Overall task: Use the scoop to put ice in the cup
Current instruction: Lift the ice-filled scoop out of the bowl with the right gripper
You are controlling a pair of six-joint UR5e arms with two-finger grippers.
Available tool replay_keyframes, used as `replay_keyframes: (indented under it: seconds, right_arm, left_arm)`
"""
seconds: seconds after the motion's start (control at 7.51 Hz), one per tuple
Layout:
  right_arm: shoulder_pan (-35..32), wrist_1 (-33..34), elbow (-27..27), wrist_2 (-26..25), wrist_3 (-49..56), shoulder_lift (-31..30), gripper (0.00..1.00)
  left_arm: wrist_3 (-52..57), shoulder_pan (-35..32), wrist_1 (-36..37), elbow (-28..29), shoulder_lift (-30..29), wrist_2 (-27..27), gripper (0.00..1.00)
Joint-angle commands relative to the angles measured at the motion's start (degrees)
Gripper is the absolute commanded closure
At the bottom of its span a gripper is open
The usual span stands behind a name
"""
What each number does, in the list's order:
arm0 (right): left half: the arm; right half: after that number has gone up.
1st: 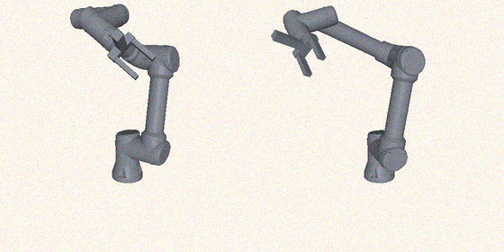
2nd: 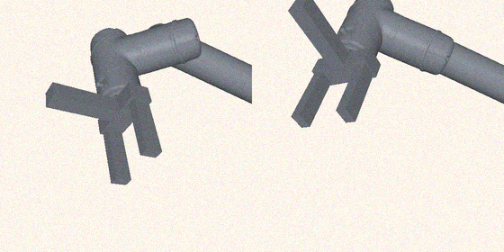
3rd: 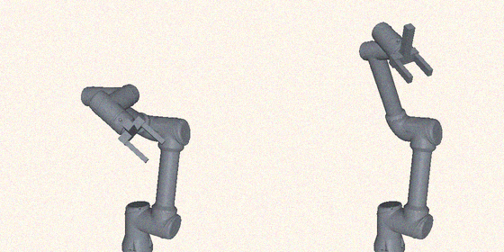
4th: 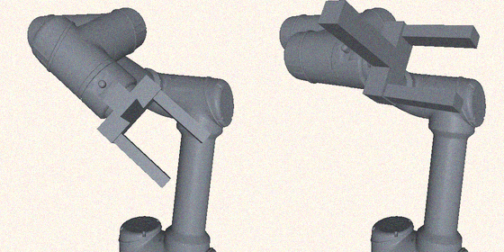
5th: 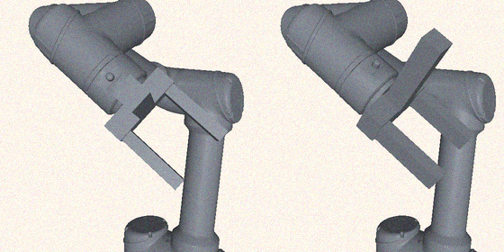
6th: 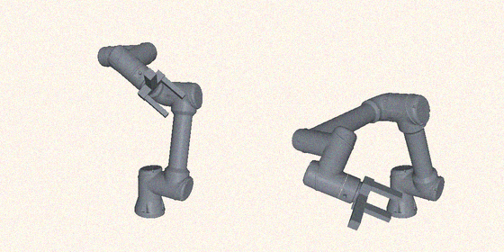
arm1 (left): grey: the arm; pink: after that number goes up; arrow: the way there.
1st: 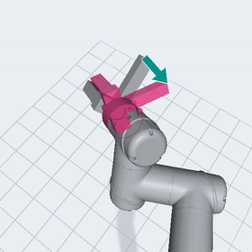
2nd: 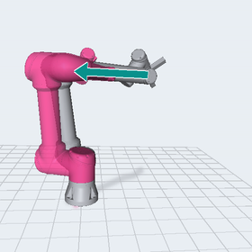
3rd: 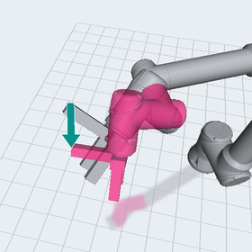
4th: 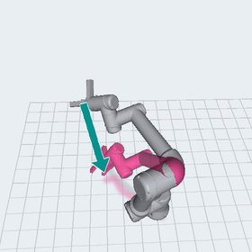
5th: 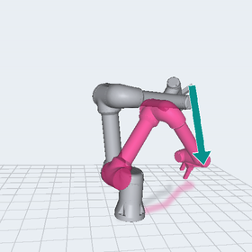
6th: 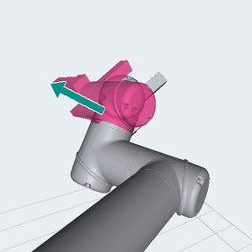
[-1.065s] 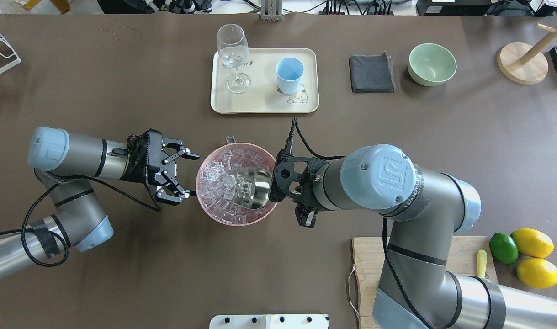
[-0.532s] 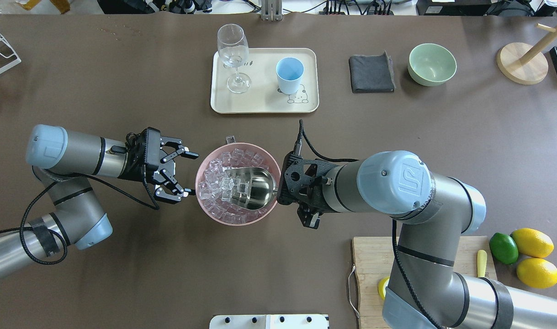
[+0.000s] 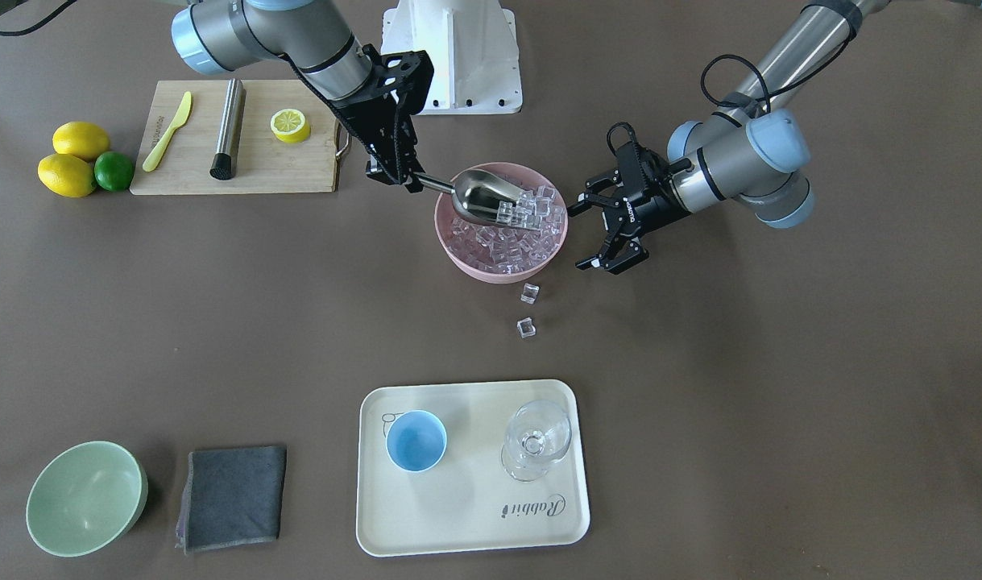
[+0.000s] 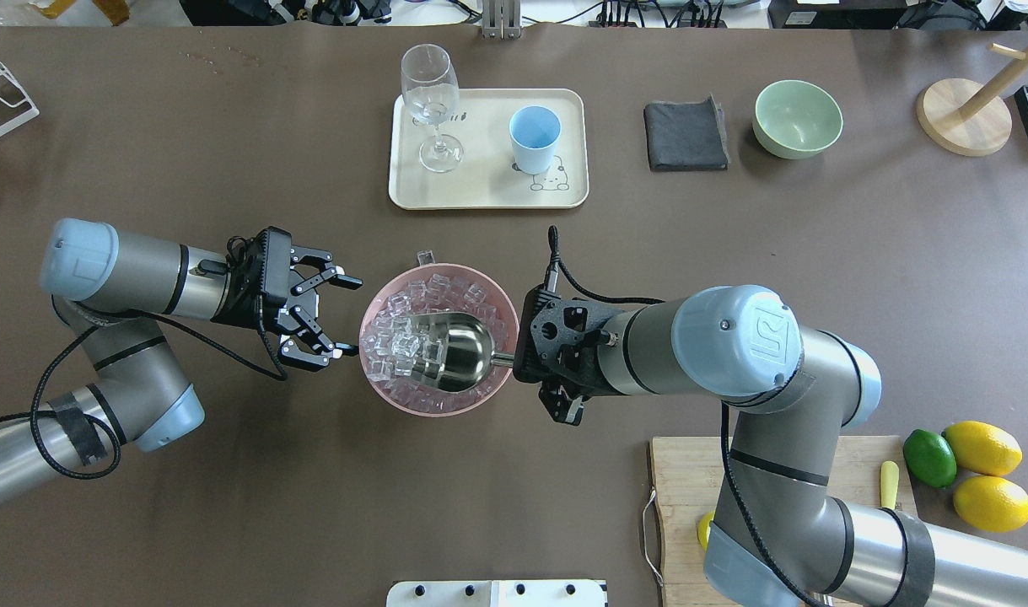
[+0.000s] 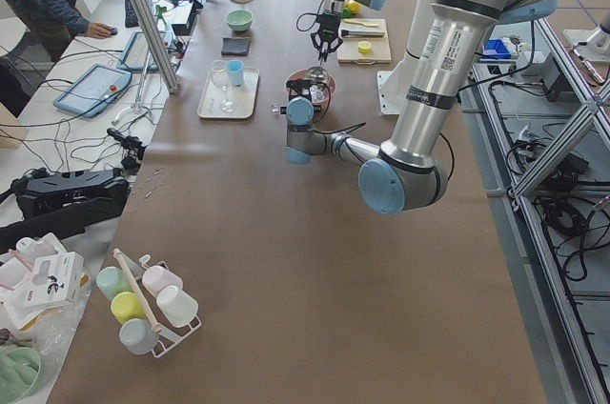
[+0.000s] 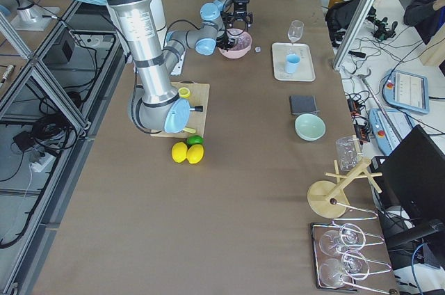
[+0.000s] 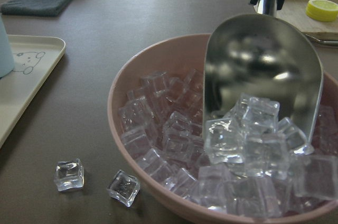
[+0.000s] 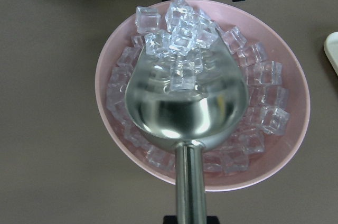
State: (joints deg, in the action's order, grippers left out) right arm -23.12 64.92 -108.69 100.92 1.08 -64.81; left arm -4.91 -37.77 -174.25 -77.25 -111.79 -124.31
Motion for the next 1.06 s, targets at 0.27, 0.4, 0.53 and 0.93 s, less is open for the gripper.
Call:
replay_keyframes:
  seconds: [0.27,0.4,0.53,0.93]
  right_arm:
    - [-0.1,-16.2,7.5,6.5,1.7,-1.5,1.0]
    - [-0.9,-17.5,8.5,8.2,1.6,-1.5,1.0]
    - [-1.7,-17.5,8.8,10.2,1.4,-1.5,1.0]
    - [-3.7,-17.7,8.8,14.5,1.3,-1.5,1.0]
  left_arm:
    - [0.0,-0.2,0.4,-0.2,0.0,-0.8,0.02]
    - [-0.1,-0.2,0.4,-0.2,0.0,-0.8,0.02]
    - [-0.1,-0.4,0.4,-0.2,0.0,-0.8,0.02]
    - [-0.2,-0.9,0.4,-0.2,0.0,-1.8,0.02]
